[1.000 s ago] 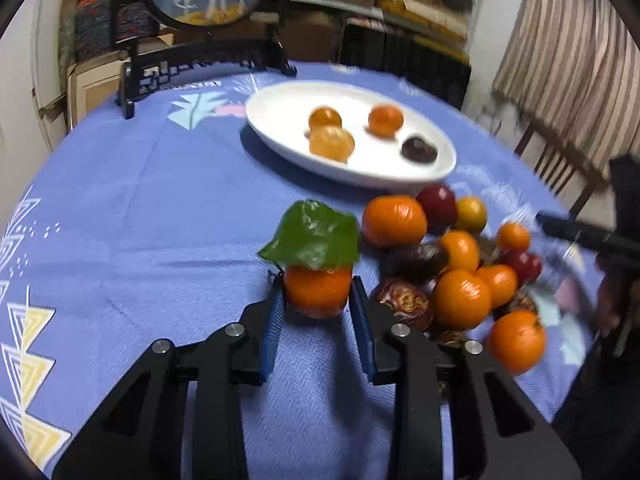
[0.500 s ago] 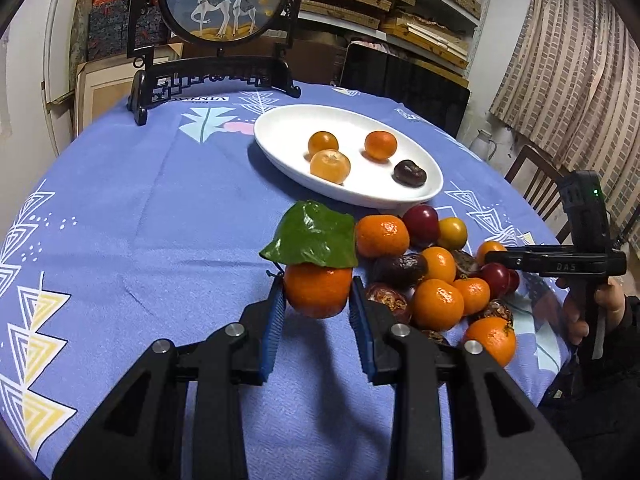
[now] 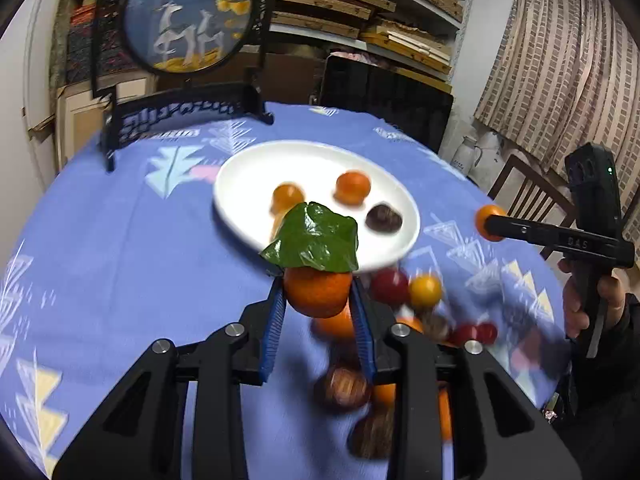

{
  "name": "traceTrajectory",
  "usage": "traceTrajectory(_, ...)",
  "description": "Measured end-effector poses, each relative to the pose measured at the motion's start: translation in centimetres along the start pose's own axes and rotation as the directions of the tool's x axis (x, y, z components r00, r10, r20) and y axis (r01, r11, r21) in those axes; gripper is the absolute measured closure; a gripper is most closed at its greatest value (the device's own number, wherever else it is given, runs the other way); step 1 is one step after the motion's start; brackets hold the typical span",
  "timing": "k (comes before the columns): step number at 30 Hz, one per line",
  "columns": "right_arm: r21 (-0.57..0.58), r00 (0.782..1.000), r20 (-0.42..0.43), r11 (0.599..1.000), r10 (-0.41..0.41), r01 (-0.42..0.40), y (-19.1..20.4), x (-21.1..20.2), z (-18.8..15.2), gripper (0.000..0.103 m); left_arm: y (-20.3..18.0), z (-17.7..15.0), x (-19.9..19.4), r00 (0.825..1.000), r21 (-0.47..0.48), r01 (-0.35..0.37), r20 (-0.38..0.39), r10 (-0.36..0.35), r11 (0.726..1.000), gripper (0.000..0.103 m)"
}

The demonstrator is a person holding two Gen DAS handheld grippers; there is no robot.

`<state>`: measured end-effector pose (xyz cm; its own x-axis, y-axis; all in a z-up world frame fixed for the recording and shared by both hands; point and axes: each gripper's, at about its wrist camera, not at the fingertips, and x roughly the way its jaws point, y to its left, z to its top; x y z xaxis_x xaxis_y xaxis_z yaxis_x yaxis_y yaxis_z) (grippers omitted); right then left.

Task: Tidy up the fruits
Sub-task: 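Place both tangerines on the white plate and open both tools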

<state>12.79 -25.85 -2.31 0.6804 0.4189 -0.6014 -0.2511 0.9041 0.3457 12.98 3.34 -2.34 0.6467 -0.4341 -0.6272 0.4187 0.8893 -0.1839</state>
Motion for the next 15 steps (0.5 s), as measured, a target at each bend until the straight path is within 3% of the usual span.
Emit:
traceTrajectory(5,0.031,0.999,0.022,0.999,-0.023,0.023,-1.5,2.4,4.1,0.066,-1.8,3.9,4.3,0.998,0.03,0.054,-0.041,-0.053,0.998,0.072)
traceTrajectory(13,0.023,0.995,-0.053,0.996,-0.083,0.084,-3.1,9.8,7.7,0.065,-2.6,6.4,12.3,0.984,0.043,0.045,-0.173,-0.037,0.998,0.071)
traceTrajectory(15,0.034,0.994,-0.06,0.995,-0.087,0.089,-3.6,10.9,7.6,0.064,-2.1,6.7,13.1,0.983,0.024,0.03,-0.181,-0.025,0.999,0.051)
